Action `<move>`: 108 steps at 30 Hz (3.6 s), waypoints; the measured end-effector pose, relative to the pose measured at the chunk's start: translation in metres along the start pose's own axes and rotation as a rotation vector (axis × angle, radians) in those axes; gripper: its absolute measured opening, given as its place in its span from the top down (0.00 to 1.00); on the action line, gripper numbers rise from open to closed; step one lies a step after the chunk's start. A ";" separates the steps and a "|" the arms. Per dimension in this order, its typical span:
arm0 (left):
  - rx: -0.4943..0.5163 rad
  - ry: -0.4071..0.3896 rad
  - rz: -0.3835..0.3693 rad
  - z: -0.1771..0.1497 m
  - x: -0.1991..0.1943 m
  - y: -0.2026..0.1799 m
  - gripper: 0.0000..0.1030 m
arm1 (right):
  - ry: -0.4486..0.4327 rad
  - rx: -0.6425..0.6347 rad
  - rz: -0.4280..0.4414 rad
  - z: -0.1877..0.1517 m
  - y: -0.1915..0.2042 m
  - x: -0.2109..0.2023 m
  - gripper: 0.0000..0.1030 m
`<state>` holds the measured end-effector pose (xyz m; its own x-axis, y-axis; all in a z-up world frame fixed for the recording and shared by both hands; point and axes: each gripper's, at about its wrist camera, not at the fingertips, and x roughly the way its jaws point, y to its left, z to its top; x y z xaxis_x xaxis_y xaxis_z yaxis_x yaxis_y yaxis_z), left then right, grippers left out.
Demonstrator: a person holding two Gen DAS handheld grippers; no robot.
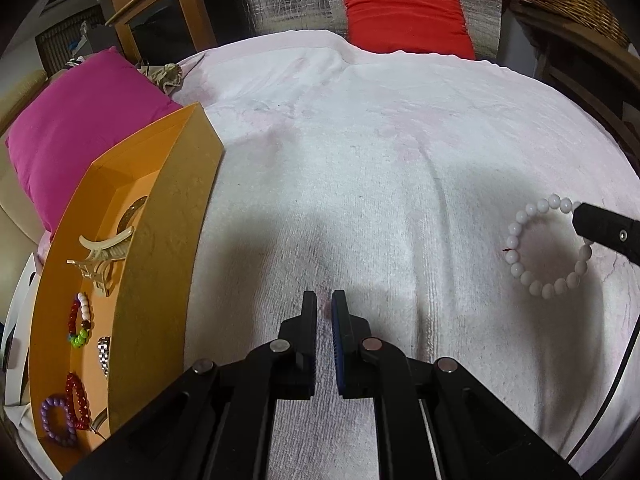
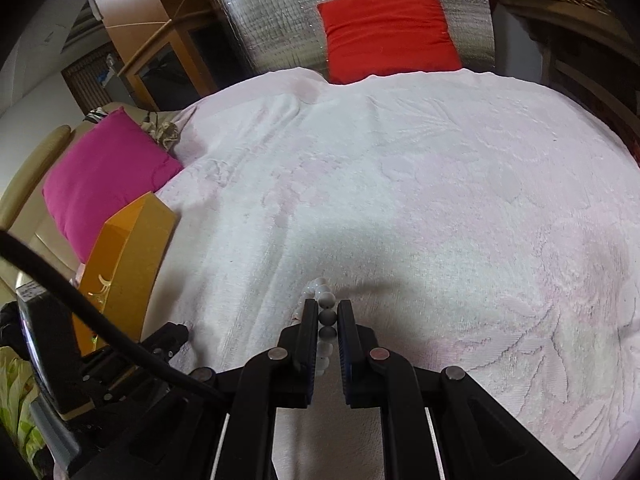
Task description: Organize jewelry
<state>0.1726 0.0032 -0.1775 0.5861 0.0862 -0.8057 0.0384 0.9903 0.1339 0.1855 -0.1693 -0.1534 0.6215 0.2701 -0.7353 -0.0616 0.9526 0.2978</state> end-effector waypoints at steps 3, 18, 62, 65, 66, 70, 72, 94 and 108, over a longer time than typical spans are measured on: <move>0.003 -0.001 -0.002 -0.004 -0.003 -0.002 0.93 | -0.011 -0.004 0.011 0.001 0.002 -0.004 0.90; -0.006 -0.035 -0.012 -0.024 -0.030 -0.003 0.93 | -0.065 -0.047 0.090 -0.002 0.014 -0.025 0.90; -0.302 -0.071 0.268 -0.098 -0.110 0.208 0.93 | 0.084 -0.468 0.482 -0.096 0.252 0.004 0.89; -0.302 -0.066 0.268 -0.100 -0.109 0.208 0.93 | 0.099 -0.488 0.477 -0.101 0.252 0.005 0.89; -0.300 -0.067 0.271 -0.100 -0.108 0.208 0.93 | 0.100 -0.495 0.473 -0.102 0.253 0.006 0.89; -0.301 -0.061 0.273 -0.102 -0.107 0.209 0.93 | 0.121 -0.507 0.454 -0.105 0.254 0.011 0.89; -0.302 -0.058 0.274 -0.102 -0.105 0.210 0.93 | 0.132 -0.508 0.447 -0.106 0.253 0.014 0.89; -0.311 0.003 0.270 -0.111 -0.088 0.213 0.93 | 0.168 -0.517 0.395 -0.110 0.253 0.030 0.89; -0.327 -0.019 0.291 -0.108 -0.097 0.215 0.85 | 0.159 -0.451 0.415 -0.099 0.244 0.022 0.83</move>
<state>0.0368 0.2194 -0.1325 0.5494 0.3674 -0.7504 -0.3868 0.9079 0.1613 0.1063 0.0825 -0.1571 0.3535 0.6137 -0.7060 -0.6170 0.7202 0.3172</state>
